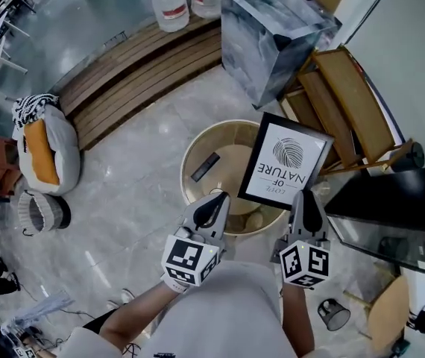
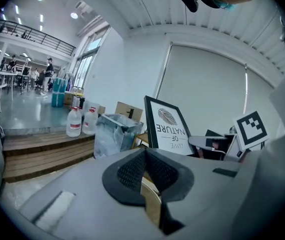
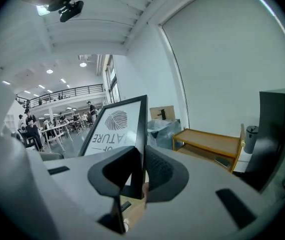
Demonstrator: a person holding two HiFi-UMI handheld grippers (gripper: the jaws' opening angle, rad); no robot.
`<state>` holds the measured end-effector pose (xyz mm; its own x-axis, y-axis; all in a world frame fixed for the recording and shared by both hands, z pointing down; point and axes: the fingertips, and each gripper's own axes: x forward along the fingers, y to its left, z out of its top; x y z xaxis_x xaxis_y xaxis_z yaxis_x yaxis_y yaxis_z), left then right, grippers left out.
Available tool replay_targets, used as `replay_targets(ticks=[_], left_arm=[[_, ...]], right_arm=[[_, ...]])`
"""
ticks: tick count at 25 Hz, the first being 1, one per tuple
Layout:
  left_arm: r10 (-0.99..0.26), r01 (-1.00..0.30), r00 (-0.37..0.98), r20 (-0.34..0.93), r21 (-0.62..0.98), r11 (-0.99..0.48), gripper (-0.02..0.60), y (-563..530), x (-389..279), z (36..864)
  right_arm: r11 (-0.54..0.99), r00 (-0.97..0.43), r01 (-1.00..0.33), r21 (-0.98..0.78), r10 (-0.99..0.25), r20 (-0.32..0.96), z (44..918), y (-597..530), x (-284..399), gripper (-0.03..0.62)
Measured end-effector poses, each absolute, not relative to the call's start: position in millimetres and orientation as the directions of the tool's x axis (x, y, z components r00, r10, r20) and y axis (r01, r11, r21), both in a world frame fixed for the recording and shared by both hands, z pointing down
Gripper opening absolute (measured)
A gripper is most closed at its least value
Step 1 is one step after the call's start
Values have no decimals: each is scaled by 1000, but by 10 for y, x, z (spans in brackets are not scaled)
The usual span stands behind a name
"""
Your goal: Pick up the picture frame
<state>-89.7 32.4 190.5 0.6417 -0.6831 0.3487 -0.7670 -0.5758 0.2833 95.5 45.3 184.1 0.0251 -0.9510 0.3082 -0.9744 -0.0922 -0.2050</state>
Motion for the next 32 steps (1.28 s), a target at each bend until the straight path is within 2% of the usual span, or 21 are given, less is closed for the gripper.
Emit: replay_targets(ticks=[11,32], left_arm=[[-704,-757,654,277,241,-608,3,384,-1060,1469],[-723,-768,641,258,189,-612,3,575,-1068,1346]], right_arm=[[-109,62,-968,-225,-977,206,1422,730,909,60],[-74,33,-968,-240,-984,173,1351,893,842,60]])
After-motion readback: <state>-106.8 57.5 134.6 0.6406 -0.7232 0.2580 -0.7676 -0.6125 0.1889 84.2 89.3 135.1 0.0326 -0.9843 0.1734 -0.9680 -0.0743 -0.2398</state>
